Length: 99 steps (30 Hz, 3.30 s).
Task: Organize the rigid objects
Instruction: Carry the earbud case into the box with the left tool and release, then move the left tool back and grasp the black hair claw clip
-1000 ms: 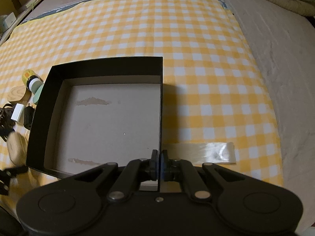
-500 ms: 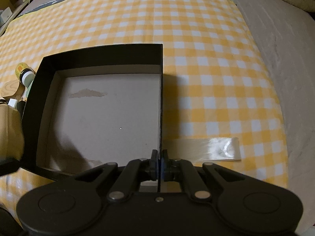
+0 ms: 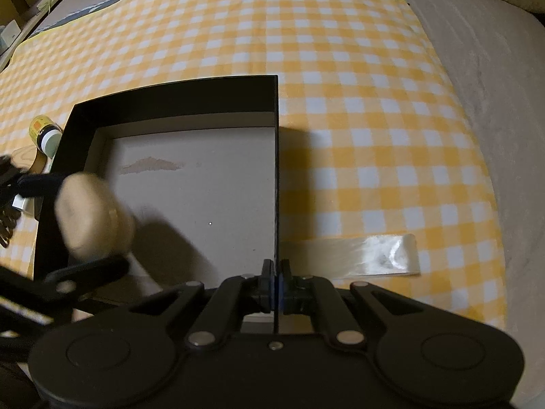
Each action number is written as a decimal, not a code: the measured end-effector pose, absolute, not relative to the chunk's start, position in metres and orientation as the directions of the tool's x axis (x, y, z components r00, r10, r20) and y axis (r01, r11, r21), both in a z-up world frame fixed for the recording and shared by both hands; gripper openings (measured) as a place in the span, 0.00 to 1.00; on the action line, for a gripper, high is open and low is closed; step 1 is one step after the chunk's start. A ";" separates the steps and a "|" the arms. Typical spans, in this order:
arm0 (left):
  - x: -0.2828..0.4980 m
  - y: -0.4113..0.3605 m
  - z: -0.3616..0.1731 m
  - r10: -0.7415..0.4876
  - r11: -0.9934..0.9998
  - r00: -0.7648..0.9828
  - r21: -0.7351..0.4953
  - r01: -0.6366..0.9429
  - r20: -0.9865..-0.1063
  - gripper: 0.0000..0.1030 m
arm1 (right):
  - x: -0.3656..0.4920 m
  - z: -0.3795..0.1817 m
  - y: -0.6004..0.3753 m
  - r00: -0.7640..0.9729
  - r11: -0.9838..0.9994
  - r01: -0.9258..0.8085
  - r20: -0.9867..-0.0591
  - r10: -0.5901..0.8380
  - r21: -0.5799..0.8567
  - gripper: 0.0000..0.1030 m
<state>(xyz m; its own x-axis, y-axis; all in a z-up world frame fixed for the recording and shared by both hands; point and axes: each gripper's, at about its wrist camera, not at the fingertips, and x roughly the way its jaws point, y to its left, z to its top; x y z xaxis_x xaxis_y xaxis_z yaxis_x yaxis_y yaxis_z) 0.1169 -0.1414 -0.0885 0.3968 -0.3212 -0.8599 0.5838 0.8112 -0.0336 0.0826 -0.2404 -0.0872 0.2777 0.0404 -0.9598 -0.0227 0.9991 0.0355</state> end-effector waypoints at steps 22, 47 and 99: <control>0.189 -0.156 -0.127 -0.379 0.902 0.370 -0.249 0.354 -0.848 0.85 | 0.081 -0.089 -0.238 0.269 0.996 -0.029 -0.959 0.089 0.085 0.04; 0.200 -0.170 -0.140 -0.422 0.891 0.330 -0.320 0.322 -0.844 0.50 | 0.080 -0.088 -0.237 0.267 0.996 -0.044 -0.960 0.088 0.079 0.04; 0.086 -0.048 -0.033 -0.265 0.952 0.555 -0.124 0.279 -0.788 1.00 | 0.076 -0.084 -0.236 0.292 0.996 -0.050 -0.952 0.090 0.079 0.04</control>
<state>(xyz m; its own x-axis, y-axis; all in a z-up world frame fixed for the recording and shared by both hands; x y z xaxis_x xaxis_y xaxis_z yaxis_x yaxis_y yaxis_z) 0.0859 -0.0484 -0.0326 0.5552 -0.2651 -0.7884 0.2789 0.9523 -0.1238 0.0759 -0.2358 -0.0841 0.2921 0.0903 -0.9521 -0.0498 0.9956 0.0792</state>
